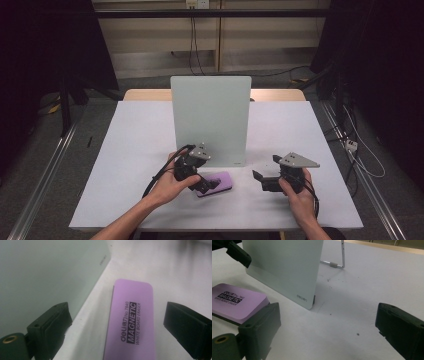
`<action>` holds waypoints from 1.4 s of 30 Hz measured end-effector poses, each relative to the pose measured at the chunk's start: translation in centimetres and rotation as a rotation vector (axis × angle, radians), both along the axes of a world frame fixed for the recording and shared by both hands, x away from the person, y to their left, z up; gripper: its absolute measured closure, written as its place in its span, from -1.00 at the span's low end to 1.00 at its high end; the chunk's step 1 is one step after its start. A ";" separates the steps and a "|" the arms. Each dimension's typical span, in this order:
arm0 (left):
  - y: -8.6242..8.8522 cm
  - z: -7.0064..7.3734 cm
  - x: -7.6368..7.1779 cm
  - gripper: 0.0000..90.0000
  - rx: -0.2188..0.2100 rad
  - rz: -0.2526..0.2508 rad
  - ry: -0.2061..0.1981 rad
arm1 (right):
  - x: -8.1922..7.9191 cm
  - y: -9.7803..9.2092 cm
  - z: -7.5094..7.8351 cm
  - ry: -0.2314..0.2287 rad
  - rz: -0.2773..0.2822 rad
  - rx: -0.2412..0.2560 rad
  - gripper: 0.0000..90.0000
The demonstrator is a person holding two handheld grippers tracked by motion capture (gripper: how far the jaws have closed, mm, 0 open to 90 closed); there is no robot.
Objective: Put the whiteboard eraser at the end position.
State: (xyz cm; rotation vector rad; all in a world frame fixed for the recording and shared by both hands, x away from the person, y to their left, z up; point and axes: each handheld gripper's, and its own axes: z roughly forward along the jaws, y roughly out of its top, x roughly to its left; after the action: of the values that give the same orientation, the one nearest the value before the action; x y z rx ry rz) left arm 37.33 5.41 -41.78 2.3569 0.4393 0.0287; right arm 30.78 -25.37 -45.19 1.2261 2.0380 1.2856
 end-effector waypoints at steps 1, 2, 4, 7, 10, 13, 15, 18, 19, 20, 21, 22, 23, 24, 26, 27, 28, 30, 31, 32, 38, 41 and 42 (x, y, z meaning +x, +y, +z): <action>0.1 0.1 0.0 -0.85 -0.002 0.006 -0.005 | 0.0 0.0 0.0 0.000 0.000 0.000 -0.86; 0.3 0.2 0.0 -0.85 0.000 0.011 -0.011 | 0.0 0.0 0.0 -0.003 -0.001 0.000 -0.86; 0.5 0.3 0.1 -0.85 -0.012 0.036 -0.020 | 0.0 0.0 0.0 -0.002 -0.001 -0.001 -0.86; 1.0 0.6 0.0 -0.85 -0.024 0.064 -0.052 | 0.0 0.0 0.0 -0.001 0.000 0.000 -0.86; 1.5 0.6 -0.1 -0.85 -0.032 0.079 -0.068 | 0.0 0.0 0.0 -0.001 -0.002 0.000 -0.87; 2.1 0.6 -0.2 -0.85 -0.033 0.104 -0.083 | 0.0 0.0 0.0 0.000 0.000 -0.002 -0.87; 2.6 0.6 -0.2 -0.85 -0.052 0.130 -0.086 | 0.0 0.0 0.0 0.000 0.000 -0.003 -0.87; 3.3 0.7 -0.2 -0.85 -0.062 0.158 -0.095 | 0.0 0.0 0.0 -0.001 0.000 -0.003 -0.87; 3.5 0.7 -0.2 -0.85 -0.076 0.166 -0.097 | 0.0 0.0 0.0 0.000 0.000 -0.003 -0.87; 3.8 0.8 -0.2 -0.84 -0.075 0.177 -0.103 | 0.0 0.0 0.0 0.000 0.000 -0.003 -0.87; 4.1 0.9 -0.2 -0.83 -0.085 0.188 -0.114 | 0.0 0.0 0.0 0.002 0.001 -0.003 -0.87; 4.4 0.9 -0.2 -0.83 -0.095 0.197 -0.123 | 0.0 0.0 0.0 0.003 0.001 -0.003 -0.87; 4.7 1.0 -0.2 -0.83 -0.103 0.211 -0.133 | -0.1 0.0 0.0 0.003 0.000 -0.004 -0.87; 5.0 1.0 -0.2 -0.83 -0.116 0.226 -0.139 | -0.1 0.0 0.0 0.002 -0.001 -0.004 -0.87; 5.7 1.1 -0.2 -0.82 -0.148 0.238 -0.151 | -0.1 0.0 -0.1 0.002 -0.003 -0.005 -0.87; 6.0 1.2 -0.2 -0.81 -0.157 0.242 -0.155 | -0.2 0.0 -0.1 0.003 -0.005 -0.001 -0.87; 6.2 1.2 -0.2 -0.81 -0.167 0.242 -0.149 | -0.2 0.0 -0.1 0.003 -0.006 -0.001 -0.87; 6.7 1.3 -0.3 -0.81 -0.175 0.253 -0.155 | -0.3 -0.1 -0.1 0.005 -0.008 -0.004 -0.87; 6.9 1.4 -0.3 -0.81 -0.180 0.254 -0.156 | -0.3 -0.1 -0.1 0.006 -0.008 -0.005 -0.87; 7.2 1.4 -0.4 -0.81 -0.186 0.258 -0.156 | -0.3 -0.1 -0.1 0.005 -0.008 -0.004 -0.87; 8.8 1.6 -0.7 -0.85 -0.181 0.306 -0.186 | -0.5 -0.2 -0.1 0.010 -0.013 -0.005 -0.87; 9.3 1.5 -0.8 -0.85 -0.164 0.310 -0.185 | -0.6 -0.3 -0.1 0.011 -0.017 -0.002 -0.87; 9.5 1.5 -1.0 -0.86 -0.164 0.317 -0.189 | -0.6 -0.3 -0.1 0.012 -0.017 -0.001 -0.87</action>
State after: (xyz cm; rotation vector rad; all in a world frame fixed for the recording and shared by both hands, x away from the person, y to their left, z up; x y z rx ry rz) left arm 36.37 14.93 -40.32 2.0805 0.6896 0.3470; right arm 30.21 -25.65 -45.25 1.2500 2.0321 1.2720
